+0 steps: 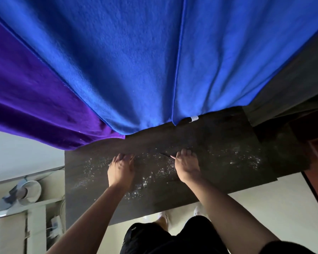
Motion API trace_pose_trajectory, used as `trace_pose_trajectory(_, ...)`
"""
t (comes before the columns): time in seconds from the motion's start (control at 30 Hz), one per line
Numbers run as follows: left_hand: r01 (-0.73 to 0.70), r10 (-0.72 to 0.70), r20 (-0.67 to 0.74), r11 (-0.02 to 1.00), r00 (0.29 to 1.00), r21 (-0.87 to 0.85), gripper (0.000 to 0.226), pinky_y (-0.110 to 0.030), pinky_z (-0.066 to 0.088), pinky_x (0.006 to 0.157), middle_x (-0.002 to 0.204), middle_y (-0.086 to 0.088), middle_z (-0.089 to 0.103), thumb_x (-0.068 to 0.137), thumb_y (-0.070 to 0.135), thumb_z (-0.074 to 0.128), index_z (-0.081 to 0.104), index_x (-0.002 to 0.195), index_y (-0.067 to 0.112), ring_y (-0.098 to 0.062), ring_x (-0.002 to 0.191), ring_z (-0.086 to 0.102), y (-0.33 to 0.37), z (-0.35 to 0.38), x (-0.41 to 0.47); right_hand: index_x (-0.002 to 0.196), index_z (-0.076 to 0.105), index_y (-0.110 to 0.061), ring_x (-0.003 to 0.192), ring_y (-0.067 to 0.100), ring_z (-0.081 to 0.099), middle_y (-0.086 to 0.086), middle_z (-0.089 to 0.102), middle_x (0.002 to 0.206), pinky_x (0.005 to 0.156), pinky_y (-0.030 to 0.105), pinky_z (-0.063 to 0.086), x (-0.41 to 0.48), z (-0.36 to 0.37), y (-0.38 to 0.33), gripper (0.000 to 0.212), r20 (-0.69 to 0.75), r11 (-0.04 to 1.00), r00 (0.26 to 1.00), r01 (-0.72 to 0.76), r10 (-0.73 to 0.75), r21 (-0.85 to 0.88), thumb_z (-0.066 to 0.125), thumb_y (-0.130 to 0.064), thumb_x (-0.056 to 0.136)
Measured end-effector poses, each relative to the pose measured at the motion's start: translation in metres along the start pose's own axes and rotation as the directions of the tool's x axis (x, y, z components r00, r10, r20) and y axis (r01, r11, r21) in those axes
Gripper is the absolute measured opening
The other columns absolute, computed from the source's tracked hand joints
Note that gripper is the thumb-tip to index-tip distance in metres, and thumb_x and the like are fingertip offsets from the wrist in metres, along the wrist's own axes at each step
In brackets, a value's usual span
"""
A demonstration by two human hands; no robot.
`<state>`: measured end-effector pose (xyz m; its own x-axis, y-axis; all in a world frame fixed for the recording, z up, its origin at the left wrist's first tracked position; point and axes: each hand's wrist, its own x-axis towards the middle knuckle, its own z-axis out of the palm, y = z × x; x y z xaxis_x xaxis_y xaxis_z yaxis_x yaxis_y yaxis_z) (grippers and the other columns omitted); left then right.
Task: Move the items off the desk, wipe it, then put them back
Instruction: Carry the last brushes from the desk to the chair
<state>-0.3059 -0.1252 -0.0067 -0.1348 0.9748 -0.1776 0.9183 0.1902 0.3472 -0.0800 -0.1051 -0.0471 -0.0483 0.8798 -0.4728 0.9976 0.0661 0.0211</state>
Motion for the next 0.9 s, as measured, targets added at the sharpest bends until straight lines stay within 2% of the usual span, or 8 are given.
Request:
trace_pose_trajectory(0.17,-0.004,0.004,-0.083,1.0,0.997,-0.002,0.021,-0.04,0.051,0.077,0.1,-0.011,0.068,0.09,0.02,0.065,0.073,0.109,0.018,-0.036,0.095,0.062,0.02,-0.008,-0.018,0.129,0.05,-0.007,0.122,0.031,0.05,0.013,0.051,0.133,0.1,0.041,0.043,-0.014,0.003,0.03,0.032,0.005,0.997,1.0,0.025,-0.025,0.07,0.039,-0.014,0.1)
trace_pose_trajectory(0.27,-0.043,0.039,-0.125,0.999,0.991,-0.033,0.022,-0.04,0.052,0.075,0.098,-0.01,0.068,0.089,0.02,0.066,0.072,0.109,0.02,-0.035,0.093,0.061,0.037,-0.014,-0.026,0.125,0.051,-0.005,0.119,0.033,0.056,0.016,0.057,0.129,0.098,0.04,0.044,-0.023,-0.005,0.057,0.029,-0.048,0.941,0.999,-0.009,0.027,0.339,0.04,-0.023,0.105)
trace_pose_trajectory(0.4,-0.114,0.086,-0.197,0.984,0.977,-0.136,0.015,-0.038,0.052,0.073,0.091,-0.003,0.068,0.09,0.023,0.067,0.073,0.104,0.022,-0.03,0.085,0.063,0.071,-0.023,-0.029,0.121,0.055,-0.007,0.109,0.034,0.062,0.013,0.066,0.114,0.086,0.036,0.044,-0.039,-0.027,0.092,0.029,-0.064,0.678,0.992,-0.024,0.105,0.735,0.042,-0.029,0.107)
trace_pose_trajectory(0.5,-0.184,0.129,-0.236,0.955,0.963,-0.231,0.012,-0.032,0.048,0.07,0.09,-0.001,0.068,0.092,0.022,0.067,0.073,0.101,0.02,-0.025,0.078,0.064,0.105,-0.031,-0.026,0.12,0.059,-0.008,0.099,0.024,0.062,0.007,0.067,0.106,0.082,0.03,0.042,-0.053,-0.048,0.113,0.025,-0.145,0.473,0.97,0.038,0.193,0.88,0.051,-0.026,0.104)
trace_pose_trajectory(0.63,-0.31,0.23,-0.266,0.897,0.936,-0.316,0.014,-0.03,0.046,0.072,0.089,-0.004,0.068,0.091,0.022,0.068,0.074,0.103,0.016,-0.024,0.077,0.065,0.154,-0.043,-0.021,0.121,0.064,-0.01,0.097,0.013,0.064,0.003,0.069,0.11,0.093,0.031,0.049,-0.078,-0.074,0.142,0.024,-0.199,0.232,0.926,0.128,0.319,0.964,0.061,-0.018,0.099)
trace_pose_trajectory(0.77,-0.445,0.382,-0.229,0.79,0.895,-0.422,0.013,-0.034,0.051,0.076,0.09,-0.002,0.067,0.092,0.02,0.067,0.073,0.104,0.019,-0.02,0.076,0.066,0.196,-0.051,-0.02,0.113,0.069,-0.016,0.075,0.007,0.06,-0.001,0.066,0.087,0.073,0.02,0.046,-0.122,-0.084,0.163,0.016,-0.248,0.137,0.869,0.209,0.428,0.968,0.06,-0.015,0.099)
trace_pose_trajectory(0.83,-0.504,0.47,-0.2,0.718,0.86,-0.48,0.015,-0.033,0.052,0.077,0.092,0.0,0.068,0.091,0.018,0.067,0.073,0.105,0.02,-0.017,0.076,0.066,0.214,-0.05,-0.023,0.114,0.071,-0.012,0.075,0.003,0.062,-0.002,0.07,0.087,0.074,0.015,0.048,-0.154,-0.082,0.169,0.018,-0.221,0.061,0.827,0.221,0.518,0.973,0.061,-0.013,0.099)
trace_pose_trajectory(0.9,-0.57,0.571,-0.178,0.641,0.802,-0.514,0.018,-0.022,0.049,0.079,0.094,0.0,0.07,0.09,0.014,0.068,0.073,0.107,0.018,-0.011,0.076,0.065,0.232,-0.046,-0.032,0.109,0.072,-0.014,0.075,-0.003,0.065,-0.009,0.073,0.083,0.073,0.008,0.048,-0.192,-0.075,0.17,0.015,-0.171,-0.028,0.767,0.239,0.618,0.971,0.063,-0.013,0.098)
